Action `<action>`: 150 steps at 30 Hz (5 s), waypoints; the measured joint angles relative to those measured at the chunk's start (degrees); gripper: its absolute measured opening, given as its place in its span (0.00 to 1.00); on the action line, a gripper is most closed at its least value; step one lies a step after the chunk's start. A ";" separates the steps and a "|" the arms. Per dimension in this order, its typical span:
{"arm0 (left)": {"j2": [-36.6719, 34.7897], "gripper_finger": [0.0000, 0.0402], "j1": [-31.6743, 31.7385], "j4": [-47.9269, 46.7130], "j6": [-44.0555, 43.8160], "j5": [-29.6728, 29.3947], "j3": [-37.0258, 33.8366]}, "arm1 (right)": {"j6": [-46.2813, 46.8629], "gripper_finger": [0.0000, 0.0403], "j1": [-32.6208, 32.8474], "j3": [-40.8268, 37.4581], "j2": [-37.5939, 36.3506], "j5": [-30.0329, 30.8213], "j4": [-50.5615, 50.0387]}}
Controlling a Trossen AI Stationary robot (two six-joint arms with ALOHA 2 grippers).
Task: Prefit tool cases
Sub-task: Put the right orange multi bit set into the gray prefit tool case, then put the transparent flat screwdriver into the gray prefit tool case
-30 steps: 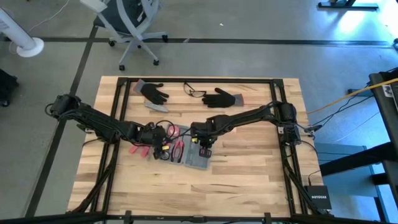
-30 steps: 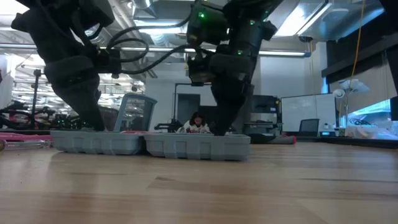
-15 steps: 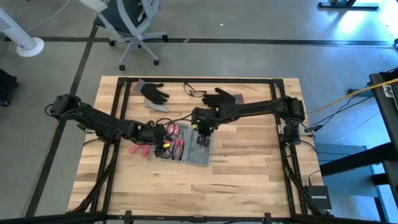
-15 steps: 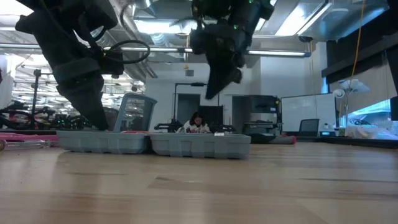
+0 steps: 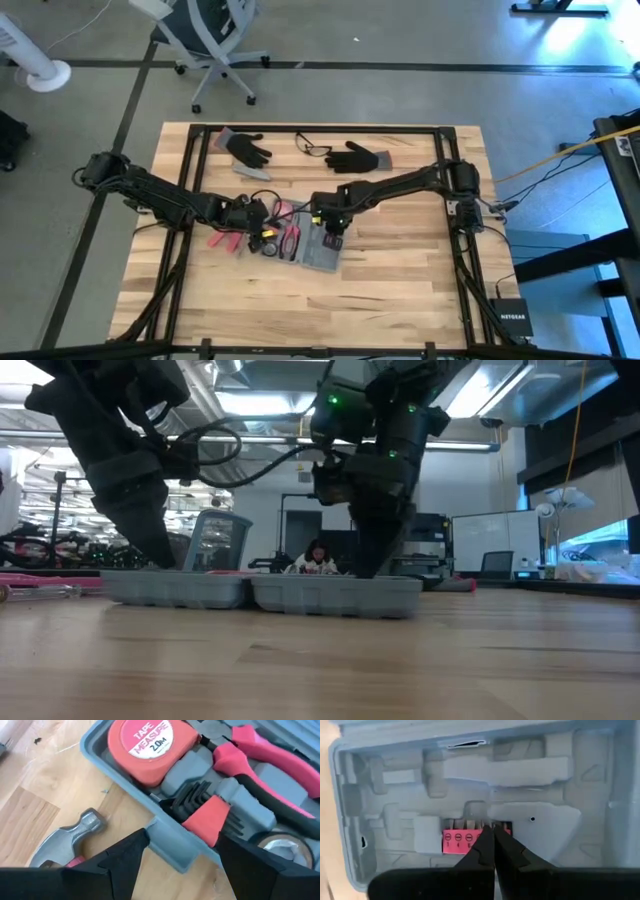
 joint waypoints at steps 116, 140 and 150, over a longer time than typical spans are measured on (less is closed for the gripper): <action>6.12 0.62 -10.83 -22.65 -47.22 14.42 13.31 | 5.93 0.00 -4.61 -13.30 -23.26 0.55 9.39; 20.69 0.53 -9.64 -26.44 -60.58 12.36 14.56 | 4.22 0.00 -4.61 -13.30 -23.26 0.31 11.39; 20.20 0.07 -8.92 -25.02 -58.48 8.97 14.17 | 2.44 0.00 -4.61 -13.30 -24.52 1.41 10.34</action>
